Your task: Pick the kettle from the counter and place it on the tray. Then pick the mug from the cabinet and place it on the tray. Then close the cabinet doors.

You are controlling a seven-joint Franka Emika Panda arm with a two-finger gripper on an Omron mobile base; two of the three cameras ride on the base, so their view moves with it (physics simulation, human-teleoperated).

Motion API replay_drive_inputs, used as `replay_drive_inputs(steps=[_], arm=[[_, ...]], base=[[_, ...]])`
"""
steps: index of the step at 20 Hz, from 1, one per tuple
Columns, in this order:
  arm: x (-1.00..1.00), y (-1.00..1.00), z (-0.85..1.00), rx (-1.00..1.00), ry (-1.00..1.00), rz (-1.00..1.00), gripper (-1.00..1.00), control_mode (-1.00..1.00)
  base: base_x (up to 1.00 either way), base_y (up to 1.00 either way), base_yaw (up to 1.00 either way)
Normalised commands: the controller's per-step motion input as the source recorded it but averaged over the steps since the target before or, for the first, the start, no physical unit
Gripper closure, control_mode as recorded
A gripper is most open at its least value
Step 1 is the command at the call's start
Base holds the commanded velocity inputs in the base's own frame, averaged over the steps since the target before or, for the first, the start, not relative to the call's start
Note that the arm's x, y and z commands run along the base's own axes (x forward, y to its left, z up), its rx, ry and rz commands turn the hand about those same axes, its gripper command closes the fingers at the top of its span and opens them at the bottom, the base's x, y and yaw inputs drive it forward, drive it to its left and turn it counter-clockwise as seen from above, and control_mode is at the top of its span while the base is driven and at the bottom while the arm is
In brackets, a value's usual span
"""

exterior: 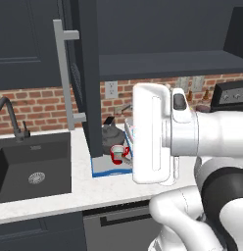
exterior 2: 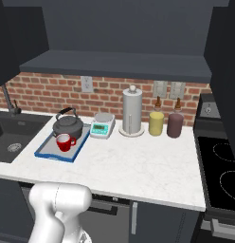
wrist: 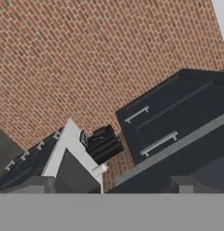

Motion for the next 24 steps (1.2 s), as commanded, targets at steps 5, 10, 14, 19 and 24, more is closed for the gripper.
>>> replay_drive_inputs(steps=[5,10,14,19,24], arm=[[-0.14,0.50,0.22,0.00,-0.11,0.02,-1.00,-1.00],[-0.03,0.62,0.03,0.00,-0.15,0.00,-1.00,-1.00],[0.15,0.47,0.00,-0.01,-0.13,0.00,-1.00,-1.00],[0.40,0.25,0.00,-0.06,-0.04,-0.04,-1.00,-1.00],[0.33,0.01,0.00,-0.13,-0.01,-0.11,-1.00,-1.00]], base=[[0.00,0.00,0.00],[0.00,0.00,0.00],[0.00,0.00,0.00],[0.00,0.00,0.00],[0.00,0.00,0.00]])
